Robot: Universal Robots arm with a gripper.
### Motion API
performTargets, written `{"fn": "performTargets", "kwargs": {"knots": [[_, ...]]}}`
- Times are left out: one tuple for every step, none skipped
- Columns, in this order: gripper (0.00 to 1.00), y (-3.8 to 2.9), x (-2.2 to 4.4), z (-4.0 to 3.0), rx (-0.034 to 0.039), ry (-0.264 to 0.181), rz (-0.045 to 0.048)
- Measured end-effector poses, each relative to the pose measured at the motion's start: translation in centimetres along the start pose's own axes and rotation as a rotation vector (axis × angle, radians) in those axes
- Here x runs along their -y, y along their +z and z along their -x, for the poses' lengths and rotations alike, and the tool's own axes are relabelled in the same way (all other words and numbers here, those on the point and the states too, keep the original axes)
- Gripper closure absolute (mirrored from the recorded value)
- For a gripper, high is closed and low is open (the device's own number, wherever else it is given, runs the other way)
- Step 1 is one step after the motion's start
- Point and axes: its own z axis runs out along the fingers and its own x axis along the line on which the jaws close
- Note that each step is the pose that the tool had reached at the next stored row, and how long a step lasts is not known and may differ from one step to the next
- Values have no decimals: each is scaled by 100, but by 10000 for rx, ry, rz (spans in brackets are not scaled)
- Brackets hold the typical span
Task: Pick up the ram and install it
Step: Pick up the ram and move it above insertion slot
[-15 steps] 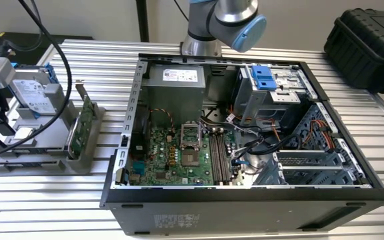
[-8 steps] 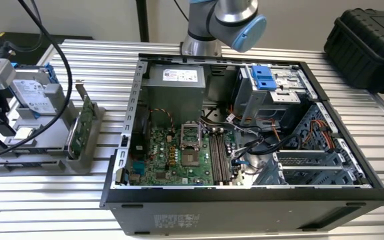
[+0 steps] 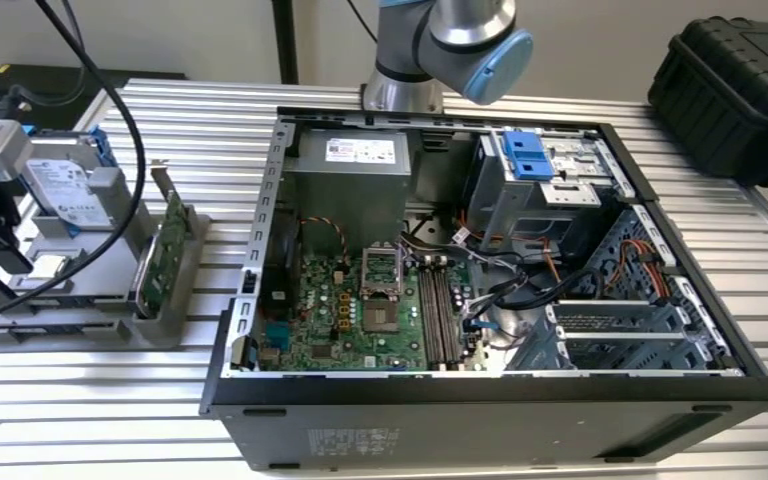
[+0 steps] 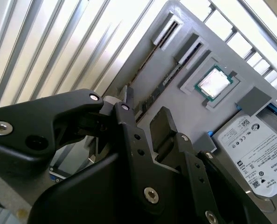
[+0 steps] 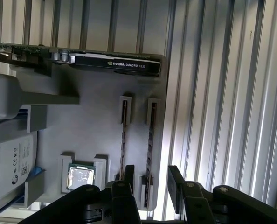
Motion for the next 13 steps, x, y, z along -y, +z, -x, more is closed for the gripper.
{"fn": "performTargets", "kwargs": {"knots": [[0,3,0,0,0,0,0],[0,6,0,0,0,0,0],[0,9,0,0,0,0,0],[0,12,0,0,0,0,0],[0,15,0,0,0,0,-1],[0,18,0,0,0,0,-1],[0,21,0,0,0,0,0],[0,24,0,0,0,0,-1],[0,27,0,0,1,0,-1],[0,30,1,0,0,0,-1],[0,33,0,0,0,0,-1],[0,37,0,0,0,1,1],[0,40,1,0,0,0,0]]}}
